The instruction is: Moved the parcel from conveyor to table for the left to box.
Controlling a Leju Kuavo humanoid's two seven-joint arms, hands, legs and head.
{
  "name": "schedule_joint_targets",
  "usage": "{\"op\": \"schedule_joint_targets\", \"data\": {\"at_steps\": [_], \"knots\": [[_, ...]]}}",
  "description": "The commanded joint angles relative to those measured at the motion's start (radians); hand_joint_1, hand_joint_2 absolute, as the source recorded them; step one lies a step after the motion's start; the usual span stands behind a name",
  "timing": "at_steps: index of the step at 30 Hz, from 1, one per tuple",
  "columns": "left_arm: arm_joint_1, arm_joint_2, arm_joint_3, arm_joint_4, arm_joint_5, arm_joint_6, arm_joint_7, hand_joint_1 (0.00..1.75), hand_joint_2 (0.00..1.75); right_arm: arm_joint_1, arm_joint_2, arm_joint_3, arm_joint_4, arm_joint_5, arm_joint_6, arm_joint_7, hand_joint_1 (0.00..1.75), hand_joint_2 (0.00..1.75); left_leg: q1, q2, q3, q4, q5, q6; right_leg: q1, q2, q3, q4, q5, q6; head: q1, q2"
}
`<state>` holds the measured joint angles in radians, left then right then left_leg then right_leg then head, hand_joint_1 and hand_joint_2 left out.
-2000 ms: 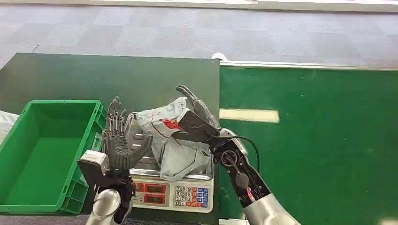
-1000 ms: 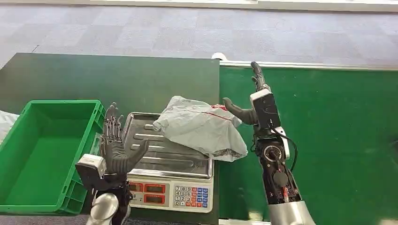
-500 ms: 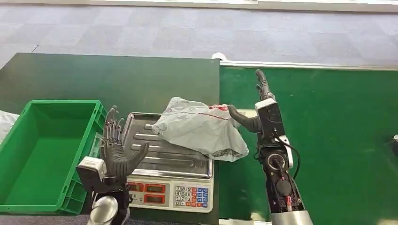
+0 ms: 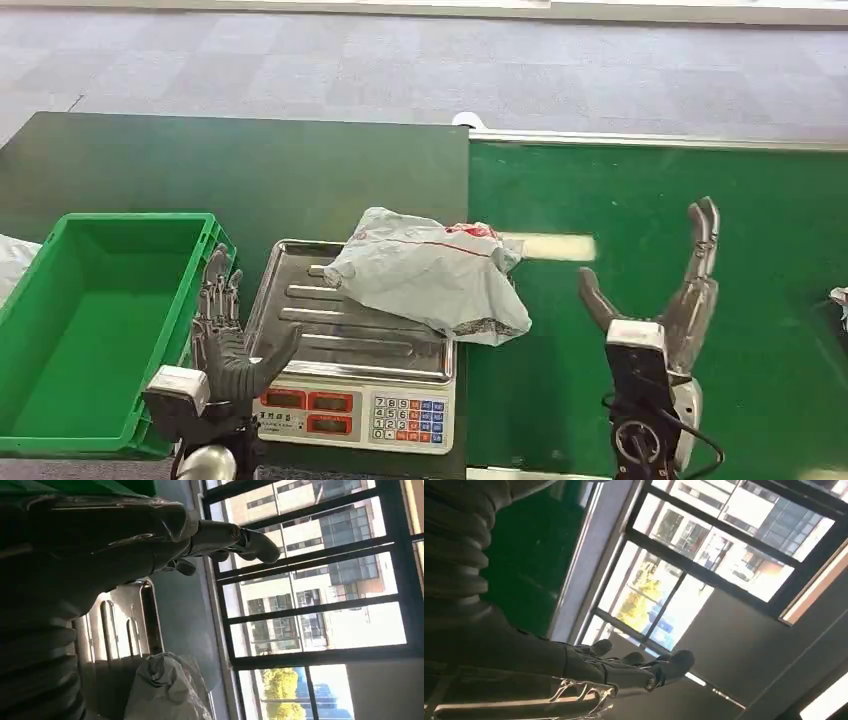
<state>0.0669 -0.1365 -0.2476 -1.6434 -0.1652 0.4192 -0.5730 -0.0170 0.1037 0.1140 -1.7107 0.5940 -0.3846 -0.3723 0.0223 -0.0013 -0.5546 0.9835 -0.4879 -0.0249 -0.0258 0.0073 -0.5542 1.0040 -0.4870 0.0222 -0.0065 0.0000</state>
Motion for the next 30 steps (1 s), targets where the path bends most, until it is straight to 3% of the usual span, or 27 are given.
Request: {"op": "schedule_joint_targets", "data": {"at_steps": [1, 5, 10, 20, 24, 30], "knots": [[-0.05, 0.087, 0.041, -0.02, -0.047, -0.041, -0.035, 0.0, 1.75, 0.4, -0.069, -0.215, -0.231, -0.123, -0.015, -0.112, 0.0, 1.75, 0.0, -0.009, 0.0, -0.001, 0.001, 0.001, 0.001, -0.009, 0.004, -0.002, -0.001, -0.002, 0.0, 0.0], [-0.077, 0.107, 0.024, -0.023, -0.092, -0.056, -0.027, 0.0, 1.75, 0.431, -0.037, -0.175, -0.205, -0.137, 0.002, -0.144, 0.0, 1.75, 0.0, -0.005, 0.0, -0.001, 0.001, 0.001, 0.001, -0.006, 0.003, -0.001, -0.001, -0.002, 0.0, 0.0], [-0.175, 0.137, -0.012, 0.04, -0.166, -0.1, 0.026, 0.0, 1.75, 0.403, -0.026, -0.089, -0.166, -0.048, -0.013, -0.121, 0.0, 1.75, 0.0, -0.003, 0.0, -0.001, 0.002, 0.001, 0.001, -0.005, 0.003, -0.001, 0.0, -0.002, 0.001, 0.0], [-0.33, 0.11, -0.069, 0.22, -0.301, -0.255, 0.184, 0.0, 1.75, 0.305, -0.071, 0.055, -0.087, 0.059, 0.018, -0.101, 0.0, 1.75, 0.0, 0.001, 0.004, -0.001, 0.002, 0.001, 0.001, -0.001, 0.006, -0.001, 0.001, -0.001, 0.001, 0.0], [-0.341, 0.101, -0.066, 0.241, -0.301, -0.257, 0.184, 0.0, 1.75, 0.295, -0.075, 0.056, -0.082, 0.054, 0.018, -0.098, 0.0, 1.75, 0.0, 0.0, 0.004, -0.002, 0.002, 0.002, 0.001, -0.002, 0.006, -0.002, 0.002, -0.002, 0.0, 0.0], [-0.443, 0.081, -0.083, 0.437, -0.399, -0.351, 0.339, 0.0, 1.75, 0.242, -0.123, 0.147, -0.064, 0.04, 0.024, -0.133, 0.0, 1.75, 0.0, -0.001, 0.004, -0.002, 0.003, 0.002, 0.001, -0.002, 0.006, -0.002, 0.002, -0.002, 0.001, 0.0]]}}
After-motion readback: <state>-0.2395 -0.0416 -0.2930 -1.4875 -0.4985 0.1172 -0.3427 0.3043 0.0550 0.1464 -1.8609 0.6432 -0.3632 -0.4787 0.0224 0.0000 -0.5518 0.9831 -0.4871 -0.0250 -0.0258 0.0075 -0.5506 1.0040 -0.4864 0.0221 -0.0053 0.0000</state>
